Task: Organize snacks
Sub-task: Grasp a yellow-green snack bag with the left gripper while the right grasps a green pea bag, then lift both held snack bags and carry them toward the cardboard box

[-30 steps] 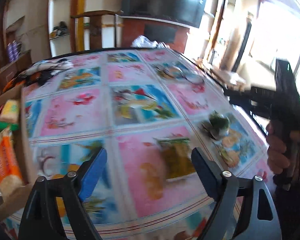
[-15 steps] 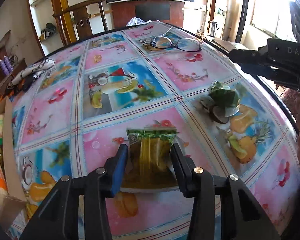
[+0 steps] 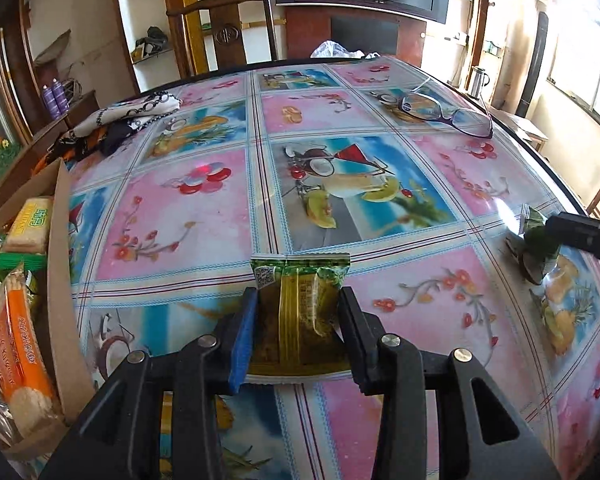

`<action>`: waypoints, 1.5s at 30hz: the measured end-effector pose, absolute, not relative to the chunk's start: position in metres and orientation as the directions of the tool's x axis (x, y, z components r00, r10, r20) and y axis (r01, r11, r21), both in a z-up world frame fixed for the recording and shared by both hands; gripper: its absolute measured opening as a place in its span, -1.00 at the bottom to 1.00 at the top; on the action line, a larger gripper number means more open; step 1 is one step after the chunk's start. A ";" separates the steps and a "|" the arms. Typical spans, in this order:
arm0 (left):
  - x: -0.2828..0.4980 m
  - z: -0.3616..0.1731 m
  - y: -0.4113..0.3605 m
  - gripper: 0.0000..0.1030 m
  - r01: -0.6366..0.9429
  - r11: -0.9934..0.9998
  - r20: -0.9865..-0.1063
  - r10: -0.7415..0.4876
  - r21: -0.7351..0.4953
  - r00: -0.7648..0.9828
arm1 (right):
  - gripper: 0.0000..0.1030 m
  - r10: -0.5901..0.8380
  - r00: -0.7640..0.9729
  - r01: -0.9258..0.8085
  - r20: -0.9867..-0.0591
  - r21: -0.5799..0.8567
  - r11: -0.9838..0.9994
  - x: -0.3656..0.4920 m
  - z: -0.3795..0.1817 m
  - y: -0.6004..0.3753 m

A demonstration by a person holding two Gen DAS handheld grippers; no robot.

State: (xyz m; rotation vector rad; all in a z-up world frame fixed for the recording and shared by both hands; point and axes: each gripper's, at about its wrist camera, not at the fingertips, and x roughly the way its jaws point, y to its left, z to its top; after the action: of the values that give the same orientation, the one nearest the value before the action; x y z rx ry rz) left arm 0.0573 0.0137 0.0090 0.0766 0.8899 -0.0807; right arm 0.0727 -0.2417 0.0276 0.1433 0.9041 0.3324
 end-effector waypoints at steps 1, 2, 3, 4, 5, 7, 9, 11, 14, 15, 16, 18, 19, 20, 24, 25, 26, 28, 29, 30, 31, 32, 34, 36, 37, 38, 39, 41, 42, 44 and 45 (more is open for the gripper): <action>0.057 0.009 0.013 -0.25 0.103 0.994 -0.776 -0.035 0.039 0.629 | 0.22 0.336 0.565 -0.233 -0.754 0.245 0.941 0.072 0.026 -0.238; 0.056 0.009 0.012 -0.25 0.105 0.993 -0.773 -0.030 0.048 0.633 | 0.22 0.326 0.559 -0.243 -0.762 0.226 0.944 0.072 0.024 -0.234; 0.055 0.009 0.011 -0.25 0.106 0.993 -0.771 -0.025 0.055 0.636 | 0.21 0.316 0.553 -0.245 -0.771 0.212 0.946 0.072 0.021 -0.233; 0.056 0.009 0.011 -0.26 0.106 0.993 -0.770 -0.024 0.056 0.637 | 0.20 0.301 0.545 -0.241 -0.782 0.198 0.950 0.072 0.018 -0.231; 0.055 0.009 0.011 -0.26 0.106 0.993 -0.770 -0.025 0.055 0.638 | 0.12 0.288 0.539 -0.239 -0.792 0.184 0.953 0.073 0.015 -0.230; 0.056 0.009 0.012 -0.26 0.105 0.993 -0.771 -0.031 0.047 0.637 | -0.15 0.276 0.530 -0.237 -0.802 0.173 0.956 0.075 0.011 -0.229; 0.055 0.010 0.012 -0.27 0.105 0.994 -0.766 -0.034 0.044 0.642 | -0.24 0.280 0.534 -0.243 -0.798 0.172 0.955 0.075 0.011 -0.229; 0.054 0.013 0.013 -0.27 0.104 0.994 -0.757 -0.041 0.036 0.652 | -0.26 0.290 0.534 -0.255 -0.794 0.176 0.951 0.073 0.011 -0.226; 0.054 0.017 0.014 -0.28 0.094 0.995 -0.742 -0.037 0.036 0.669 | -0.27 0.302 0.558 -0.276 -0.773 0.170 0.946 0.069 0.015 -0.219; 0.053 0.019 0.014 -0.28 0.087 0.995 -0.733 -0.031 0.038 0.680 | -0.27 0.310 0.582 -0.287 -0.752 0.167 0.943 0.065 0.020 -0.216; 0.052 0.022 0.015 -0.28 0.078 0.996 -0.720 -0.023 0.044 0.694 | -0.27 0.318 0.597 -0.294 -0.736 0.168 0.941 0.062 0.023 -0.213; 0.049 0.028 0.016 -0.28 0.056 0.997 -0.690 0.002 0.061 0.724 | -0.27 0.333 0.624 -0.299 -0.706 0.177 0.937 0.059 0.030 -0.206; 0.048 0.031 0.016 -0.28 0.045 0.996 -0.674 0.015 0.071 0.738 | -0.27 0.334 0.634 -0.296 -0.697 0.179 0.938 0.058 0.032 -0.203; 0.046 0.034 0.017 -0.28 0.036 0.996 -0.662 0.024 0.078 0.749 | -0.27 0.337 0.644 -0.295 -0.686 0.183 0.938 0.058 0.035 -0.198; 0.041 0.044 0.020 -0.28 -0.002 0.995 -0.607 0.065 0.104 0.792 | -0.27 0.353 0.658 -0.285 -0.665 0.214 0.934 0.057 0.040 -0.181; 0.040 0.046 0.021 -0.28 -0.009 0.994 -0.597 0.071 0.106 0.799 | -0.27 0.358 0.660 -0.282 -0.661 0.223 0.933 0.057 0.042 -0.177; 0.039 0.047 0.022 -0.28 -0.017 0.994 -0.586 0.078 0.108 0.807 | -0.27 0.361 0.664 -0.275 -0.655 0.235 0.932 0.058 0.044 -0.171; 0.038 0.050 0.024 -0.28 -0.032 0.993 -0.573 0.090 0.110 0.814 | -0.26 0.363 0.672 -0.270 -0.646 0.242 0.932 0.058 0.047 -0.163; 0.038 0.050 0.025 -0.28 -0.034 0.993 -0.572 0.091 0.110 0.815 | -0.26 0.362 0.677 -0.267 -0.641 0.244 0.932 0.057 0.048 -0.159; 0.038 0.050 0.026 -0.28 -0.036 0.993 -0.570 0.092 0.109 0.816 | -0.26 0.360 0.682 -0.266 -0.636 0.243 0.933 0.057 0.049 -0.156; 0.039 0.051 0.026 -0.28 -0.040 0.993 -0.567 0.095 0.109 0.819 | -0.26 0.362 0.685 -0.269 -0.632 0.243 0.932 0.055 0.050 -0.154; 0.037 0.052 0.027 -0.28 -0.042 0.993 -0.563 0.096 0.109 0.821 | -0.26 0.369 0.686 -0.276 -0.627 0.245 0.930 0.053 0.050 -0.152; 0.036 0.053 0.027 -0.28 -0.044 0.993 -0.556 0.100 0.113 0.825 | -0.26 0.382 0.687 -0.288 -0.618 0.252 0.924 0.050 0.048 -0.151; 0.034 0.053 0.026 -0.28 -0.049 0.992 -0.547 0.106 0.119 0.830 | -0.26 0.380 0.690 -0.288 -0.616 0.248 0.925 0.049 0.047 -0.152; 0.034 0.054 0.026 -0.28 -0.049 0.991 -0.544 0.107 0.121 0.832 | -0.26 0.375 0.693 -0.285 -0.616 0.245 0.927 0.049 0.046 -0.153; 0.033 0.054 0.026 -0.28 -0.050 0.991 -0.541 0.109 0.124 0.834 | -0.26 0.375 0.692 -0.283 -0.617 0.246 0.927 0.049 0.046 -0.154; 0.033 0.054 0.025 -0.28 -0.052 0.991 -0.537 0.113 0.127 0.836 | -0.26 0.376 0.691 -0.282 -0.618 0.249 0.926 0.049 0.045 -0.155; 0.031 0.055 0.025 -0.28 -0.054 0.990 -0.531 0.115 0.130 0.840 | -0.26 0.376 0.692 -0.279 -0.617 0.251 0.927 0.049 0.045 -0.155; 0.030 0.056 0.025 -0.28 -0.056 0.990 -0.528 0.118 0.131 0.841 | -0.26 0.377 0.692 -0.284 -0.616 0.247 0.926 0.048 0.045 -0.155; 0.029 0.057 0.026 -0.28 -0.059 0.990 -0.523 0.119 0.131 0.844 | -0.26 0.375 0.698 -0.291 -0.610 0.237 0.927 0.047 0.045 -0.155; 0.029 0.057 0.026 -0.28 -0.060 0.989 -0.522 0.121 0.132 0.844 | -0.26 0.374 0.701 -0.296 -0.607 0.230 0.927 0.046 0.044 -0.154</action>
State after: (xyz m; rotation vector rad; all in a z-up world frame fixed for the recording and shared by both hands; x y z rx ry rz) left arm 0.0290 0.0259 0.0568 0.1119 0.5578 0.0959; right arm 0.0460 -0.1539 0.0443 0.1185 0.7011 0.3740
